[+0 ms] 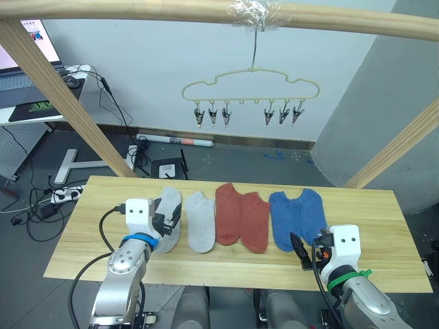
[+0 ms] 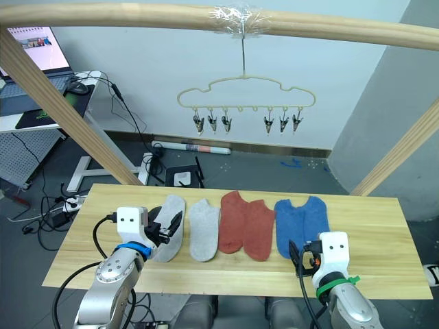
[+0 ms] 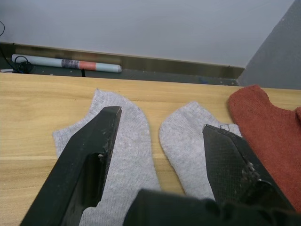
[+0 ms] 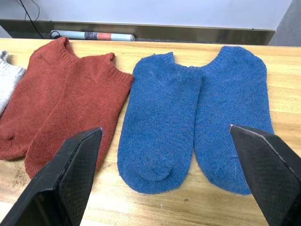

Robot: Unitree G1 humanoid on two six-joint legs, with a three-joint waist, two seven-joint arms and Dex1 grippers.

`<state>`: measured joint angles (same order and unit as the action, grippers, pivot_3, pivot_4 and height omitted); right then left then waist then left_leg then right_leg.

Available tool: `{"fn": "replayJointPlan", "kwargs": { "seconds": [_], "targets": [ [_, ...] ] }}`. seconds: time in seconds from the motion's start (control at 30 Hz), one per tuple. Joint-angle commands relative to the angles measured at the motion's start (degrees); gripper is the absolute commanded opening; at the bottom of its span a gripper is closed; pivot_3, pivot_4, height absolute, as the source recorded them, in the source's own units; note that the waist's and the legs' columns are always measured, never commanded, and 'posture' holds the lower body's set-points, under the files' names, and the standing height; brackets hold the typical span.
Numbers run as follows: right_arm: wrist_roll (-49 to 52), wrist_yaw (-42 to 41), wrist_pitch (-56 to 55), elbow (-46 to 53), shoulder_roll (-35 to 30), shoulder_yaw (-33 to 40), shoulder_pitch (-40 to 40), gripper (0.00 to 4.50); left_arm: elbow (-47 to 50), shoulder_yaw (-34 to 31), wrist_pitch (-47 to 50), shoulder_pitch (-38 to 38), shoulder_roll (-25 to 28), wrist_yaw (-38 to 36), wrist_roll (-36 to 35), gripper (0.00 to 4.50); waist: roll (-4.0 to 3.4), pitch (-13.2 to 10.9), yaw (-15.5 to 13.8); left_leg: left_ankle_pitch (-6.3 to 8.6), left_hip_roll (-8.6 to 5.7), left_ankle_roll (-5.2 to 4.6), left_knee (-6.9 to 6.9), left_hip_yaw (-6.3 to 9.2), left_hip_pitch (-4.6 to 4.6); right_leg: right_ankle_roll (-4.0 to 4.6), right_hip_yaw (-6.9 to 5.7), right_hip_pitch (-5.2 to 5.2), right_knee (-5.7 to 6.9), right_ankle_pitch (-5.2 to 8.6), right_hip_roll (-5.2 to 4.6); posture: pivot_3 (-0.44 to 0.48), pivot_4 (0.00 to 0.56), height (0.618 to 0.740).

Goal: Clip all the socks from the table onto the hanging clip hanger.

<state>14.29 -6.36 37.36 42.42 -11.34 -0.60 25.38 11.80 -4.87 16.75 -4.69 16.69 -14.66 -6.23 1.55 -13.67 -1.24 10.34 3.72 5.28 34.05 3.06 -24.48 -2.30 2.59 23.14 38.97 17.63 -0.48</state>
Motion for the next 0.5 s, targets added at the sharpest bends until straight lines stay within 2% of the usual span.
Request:
{"fn": "replayJointPlan", "kwargs": {
  "seconds": [0.03,0.5],
  "targets": [
    [0.3,-1.5,-1.1,0.8,-1.1,1.3,0.9,4.50,3.5,-0.6,0.5,-1.3,0.2,0.0,-0.3,3.12,0.01,0.0,0.0,0.00,0.00,0.00,0.00,0.00,0.00,0.00,0.00,0.00,0.00,0.00,0.00,0.091,0.261,0.740],
    [0.2,-3.2,-4.3,-2.2,-1.6,1.9,1.7,4.50,5.4,-1.4,5.5,-2.2,2.0,-1.4,-1.0,3.12,-0.04,-0.1,0.0,0.00,0.00,0.00,0.00,-0.02,0.00,0.00,0.03,0.01,0.01,0.01,0.00,0.093,0.264,0.740]
  ]
}}
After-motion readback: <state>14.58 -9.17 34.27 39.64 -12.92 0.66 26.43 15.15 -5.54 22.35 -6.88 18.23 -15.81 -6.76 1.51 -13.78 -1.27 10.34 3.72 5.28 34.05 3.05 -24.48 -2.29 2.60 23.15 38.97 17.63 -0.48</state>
